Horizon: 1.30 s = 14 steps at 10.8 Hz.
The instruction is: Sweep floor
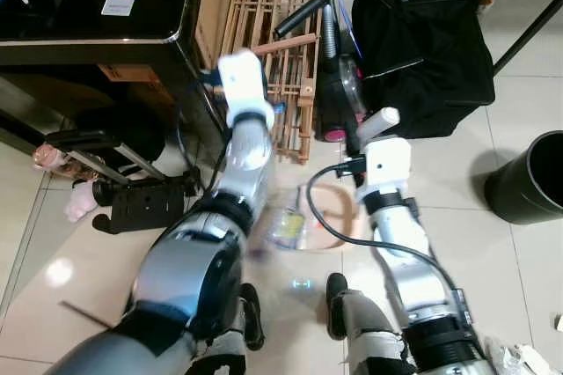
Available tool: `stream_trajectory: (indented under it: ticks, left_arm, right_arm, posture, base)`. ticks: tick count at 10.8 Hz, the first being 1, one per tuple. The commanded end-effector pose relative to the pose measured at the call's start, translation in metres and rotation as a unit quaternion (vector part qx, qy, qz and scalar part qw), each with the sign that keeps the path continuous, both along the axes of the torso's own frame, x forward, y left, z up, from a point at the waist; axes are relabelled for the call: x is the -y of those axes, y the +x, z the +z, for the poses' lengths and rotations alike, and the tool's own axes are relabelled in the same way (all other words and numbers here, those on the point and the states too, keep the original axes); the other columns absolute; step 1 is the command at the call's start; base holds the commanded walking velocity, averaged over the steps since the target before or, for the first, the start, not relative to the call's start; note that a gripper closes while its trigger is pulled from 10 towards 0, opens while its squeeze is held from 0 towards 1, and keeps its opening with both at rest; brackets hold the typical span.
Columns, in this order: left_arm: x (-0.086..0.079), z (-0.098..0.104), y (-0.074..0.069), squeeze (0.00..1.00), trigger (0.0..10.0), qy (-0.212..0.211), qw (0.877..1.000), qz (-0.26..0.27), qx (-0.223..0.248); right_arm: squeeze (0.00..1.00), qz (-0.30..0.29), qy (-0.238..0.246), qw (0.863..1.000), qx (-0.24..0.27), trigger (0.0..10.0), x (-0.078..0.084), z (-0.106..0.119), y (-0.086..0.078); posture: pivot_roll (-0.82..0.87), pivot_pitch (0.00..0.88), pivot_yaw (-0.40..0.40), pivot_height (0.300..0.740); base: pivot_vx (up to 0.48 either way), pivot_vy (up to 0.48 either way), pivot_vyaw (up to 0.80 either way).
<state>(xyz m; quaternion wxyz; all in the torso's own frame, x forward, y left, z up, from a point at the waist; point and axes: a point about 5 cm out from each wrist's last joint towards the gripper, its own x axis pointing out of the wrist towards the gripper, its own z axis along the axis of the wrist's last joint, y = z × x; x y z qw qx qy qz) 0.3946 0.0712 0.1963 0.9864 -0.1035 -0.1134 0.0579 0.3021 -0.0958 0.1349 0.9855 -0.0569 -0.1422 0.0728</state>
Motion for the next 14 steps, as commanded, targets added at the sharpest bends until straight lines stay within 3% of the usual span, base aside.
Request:
stream_trajectory:
  ticks: [1, 4, 5, 6, 8, 9, 11, 14]
  left_arm:
    - [0.003, 0.001, 0.001, 0.0, 10.0, -0.075, 0.997, 0.01, -0.019]
    - [0.014, 0.027, 0.006, 0.0, 10.0, -0.167, 0.986, -0.028, 0.001]
    - [0.016, 0.033, 0.007, 0.0, 10.0, -0.155, 0.987, -0.042, 0.014]
    - [0.016, 0.042, 0.008, 0.0, 10.0, -0.118, 0.99, -0.07, 0.035]
    - [0.005, 0.054, 0.009, 0.0, 10.0, -0.021, 0.989, -0.118, 0.086]
    - [-0.003, 0.057, 0.008, 0.0, 10.0, 0.001, 0.985, -0.133, 0.109]
    - [-0.023, 0.07, 0.001, 0.0, 10.0, -0.016, 0.977, -0.149, 0.151]
    - [-0.044, 0.079, -0.015, 0.0, 10.0, -0.04, 0.975, -0.149, 0.16]
  right_arm:
    - [0.0, 0.018, 0.04, 0.997, -0.058, 10.0, -0.009, -0.02, -0.007]
    - [0.0, 0.013, 0.065, 0.996, -0.066, 10.0, 0.001, -0.012, -0.006]
    - [0.0, 0.013, 0.064, 0.996, -0.065, 10.0, 0.006, -0.009, -0.004]
    - [0.0, 0.011, 0.062, 0.996, -0.063, 10.0, 0.017, -0.005, -0.001]
    - [0.0, -0.009, 0.059, 0.996, -0.062, 10.0, 0.041, -0.001, 0.002]
    - [0.0, -0.02, 0.06, 0.996, -0.06, 10.0, 0.048, 0.0, 0.002]
    - [0.0, -0.036, 0.066, 0.996, -0.058, 10.0, 0.064, 0.004, 0.003]
    - [0.0, -0.06, 0.072, 0.994, -0.063, 10.0, 0.085, 0.008, 0.001]
  posture:
    - [-0.08, 0.329, 0.089, 0.74]
    - [-0.08, 0.284, 0.081, 0.74]
    - [-0.08, 0.269, 0.082, 0.74]
    - [-0.06, 0.249, 0.079, 0.74]
    - [-0.04, 0.201, 0.078, 0.74]
    - [-0.03, 0.173, 0.078, 0.74]
    - [-0.02, 0.121, 0.072, 0.74]
    - [0.0, 0.059, 0.069, 0.74]
  base:
    - [0.0, 0.0, 0.0]
    - [0.0, 0.0, 0.0]
    - [0.0, 0.0, 0.0]
    - [0.0, 0.0, 0.0]
    - [0.0, 0.0, 0.0]
    - [0.0, 0.0, 0.0]
    - [0.0, 0.0, 0.0]
    - [0.0, 0.0, 0.0]
